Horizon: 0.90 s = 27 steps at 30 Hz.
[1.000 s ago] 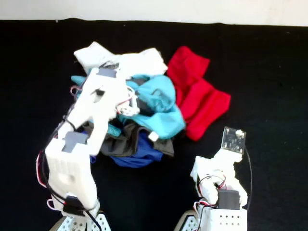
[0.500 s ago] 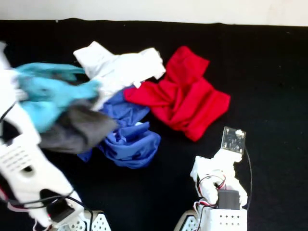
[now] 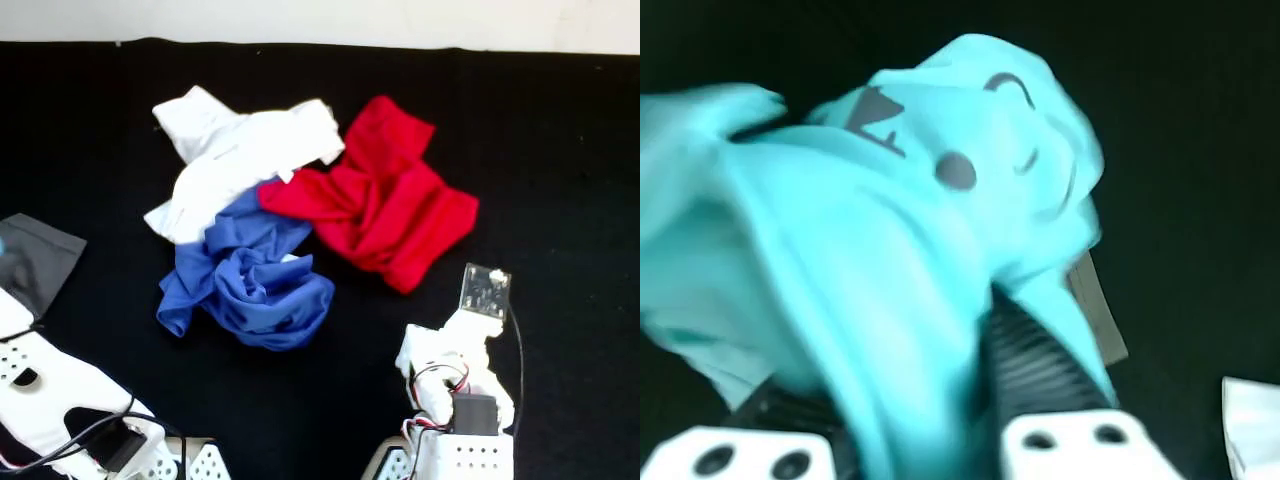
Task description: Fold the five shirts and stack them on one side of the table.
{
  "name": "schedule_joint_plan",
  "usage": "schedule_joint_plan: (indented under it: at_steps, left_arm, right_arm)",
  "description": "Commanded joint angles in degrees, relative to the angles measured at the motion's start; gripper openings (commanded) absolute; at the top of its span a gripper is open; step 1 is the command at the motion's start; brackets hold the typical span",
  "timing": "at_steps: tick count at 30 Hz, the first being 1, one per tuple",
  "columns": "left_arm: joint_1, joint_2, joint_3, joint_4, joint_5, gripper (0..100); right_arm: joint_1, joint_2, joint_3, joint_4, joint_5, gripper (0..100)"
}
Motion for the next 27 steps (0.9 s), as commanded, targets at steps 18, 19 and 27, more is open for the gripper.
schedule_joint_plan:
  at_steps: [18, 19, 27]
  left_arm:
    - [40.4, -44.5, 78.7, -1.6, -4.1, 36]
    - [43.6, -45.5, 82.5, -4.0, -4.0, 36]
    - [55.7, -43.3, 99.8, -27.0, 1.3, 36]
  right_arm:
    - [-0.6, -0.2, 7.1, 0.3, -0.2, 0.9]
    - [-0.6, -0.2, 7.1, 0.3, -0.2, 0.9]
    - [-0.6, -0.2, 7.1, 0.3, -0.2, 0.9]
